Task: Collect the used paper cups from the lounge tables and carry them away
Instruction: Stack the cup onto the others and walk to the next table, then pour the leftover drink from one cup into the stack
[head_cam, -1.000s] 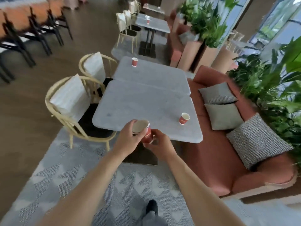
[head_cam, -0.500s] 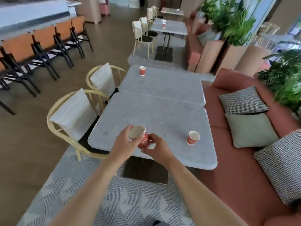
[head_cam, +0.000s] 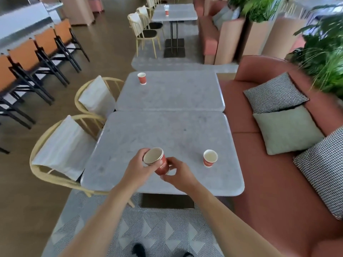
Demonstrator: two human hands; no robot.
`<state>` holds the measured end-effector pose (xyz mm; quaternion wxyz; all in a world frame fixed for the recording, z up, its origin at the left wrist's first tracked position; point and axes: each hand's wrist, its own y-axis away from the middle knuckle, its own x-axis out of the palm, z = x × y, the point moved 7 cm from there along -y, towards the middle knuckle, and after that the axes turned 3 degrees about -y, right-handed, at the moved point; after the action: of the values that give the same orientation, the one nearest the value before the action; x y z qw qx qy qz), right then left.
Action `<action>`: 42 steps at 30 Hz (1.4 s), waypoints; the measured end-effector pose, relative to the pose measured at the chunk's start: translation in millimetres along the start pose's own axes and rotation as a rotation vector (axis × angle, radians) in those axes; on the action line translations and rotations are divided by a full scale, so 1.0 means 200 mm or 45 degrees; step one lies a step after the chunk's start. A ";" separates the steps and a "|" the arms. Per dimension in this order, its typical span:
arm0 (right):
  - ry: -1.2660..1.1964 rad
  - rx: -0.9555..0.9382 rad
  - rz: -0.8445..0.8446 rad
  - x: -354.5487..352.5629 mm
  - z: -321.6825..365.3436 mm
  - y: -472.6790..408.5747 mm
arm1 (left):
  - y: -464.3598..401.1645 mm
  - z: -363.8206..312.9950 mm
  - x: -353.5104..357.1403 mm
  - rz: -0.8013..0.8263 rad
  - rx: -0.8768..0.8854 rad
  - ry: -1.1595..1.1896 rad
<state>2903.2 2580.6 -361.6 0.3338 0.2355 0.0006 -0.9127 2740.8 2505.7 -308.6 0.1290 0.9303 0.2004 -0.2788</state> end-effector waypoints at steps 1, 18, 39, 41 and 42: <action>-0.002 0.013 -0.005 -0.01 -0.02 -0.02 | -0.03 0.01 0.02 0.014 -0.001 -0.004; 0.183 0.336 -0.450 -0.46 -0.10 -0.43 | -0.92 0.01 0.09 0.214 0.115 0.164; 0.297 0.788 -0.616 -0.65 -0.37 -0.25 | -1.12 0.24 0.45 0.462 0.065 0.233; 0.305 0.787 -0.584 -0.67 -0.41 -0.25 | -1.11 0.24 0.51 0.450 0.099 0.178; 0.305 0.786 -0.567 -0.68 -0.43 -0.26 | -1.11 0.24 0.54 0.448 0.112 0.139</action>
<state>3000.2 2717.2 -387.5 0.0389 0.4235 -0.1837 -0.8862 2702.1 2718.2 -437.1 0.1238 0.9695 0.0288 -0.2095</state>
